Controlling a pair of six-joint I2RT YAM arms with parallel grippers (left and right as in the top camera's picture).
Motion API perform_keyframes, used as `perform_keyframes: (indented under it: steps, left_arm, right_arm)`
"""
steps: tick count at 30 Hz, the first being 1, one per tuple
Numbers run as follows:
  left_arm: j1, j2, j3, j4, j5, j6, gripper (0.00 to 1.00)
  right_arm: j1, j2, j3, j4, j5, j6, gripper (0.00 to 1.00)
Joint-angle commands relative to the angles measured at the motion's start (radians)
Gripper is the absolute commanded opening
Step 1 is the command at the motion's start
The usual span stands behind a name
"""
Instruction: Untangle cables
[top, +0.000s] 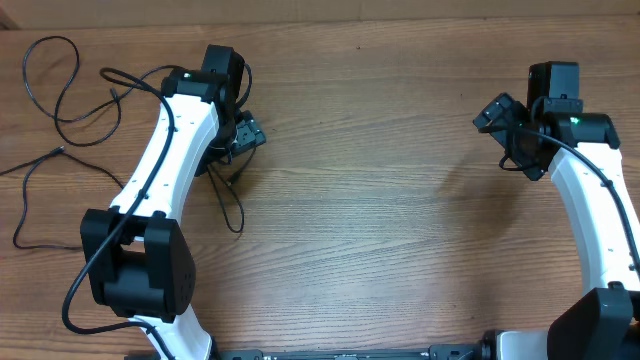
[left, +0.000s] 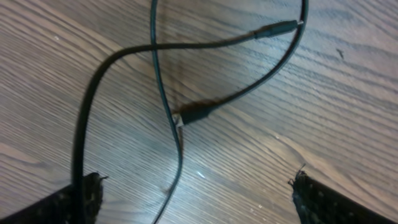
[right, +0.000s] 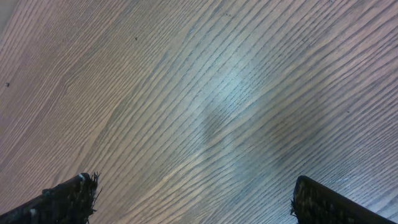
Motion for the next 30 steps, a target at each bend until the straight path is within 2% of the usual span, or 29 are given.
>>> perform_keyframes:
  steps: [1,6,11,18,23,30]
  left_arm:
    - [-0.002,-0.017,0.016,-0.008,0.071,0.084,1.0]
    - [-0.002,-0.096,0.06,-0.04,0.077,0.129,1.0]
    - [-0.002,-0.26,0.06,-0.049,0.065,0.18,1.0]
    - [-0.037,-0.488,0.032,-0.117,-0.084,0.179,1.0]
    - [-0.087,-0.642,-0.071,-0.132,-0.141,0.169,1.0]
    - [-0.145,-0.894,-0.335,-0.067,-0.14,0.11,1.0]
  right_arm:
    - [-0.001,-0.008,0.021,0.003,0.01,0.004,1.0]
    - [-0.001,-0.008,0.021,0.003,0.01,0.004,1.0]
    - [-0.001,-0.008,0.021,0.003,0.01,0.004,1.0]
    - [-0.001,-0.008,0.021,0.003,0.01,0.004,1.0]
    - [-0.001,-0.008,0.021,0.003,0.01,0.004,1.0]
    - [-0.001,-0.008,0.021,0.003,0.01,0.004,1.0]
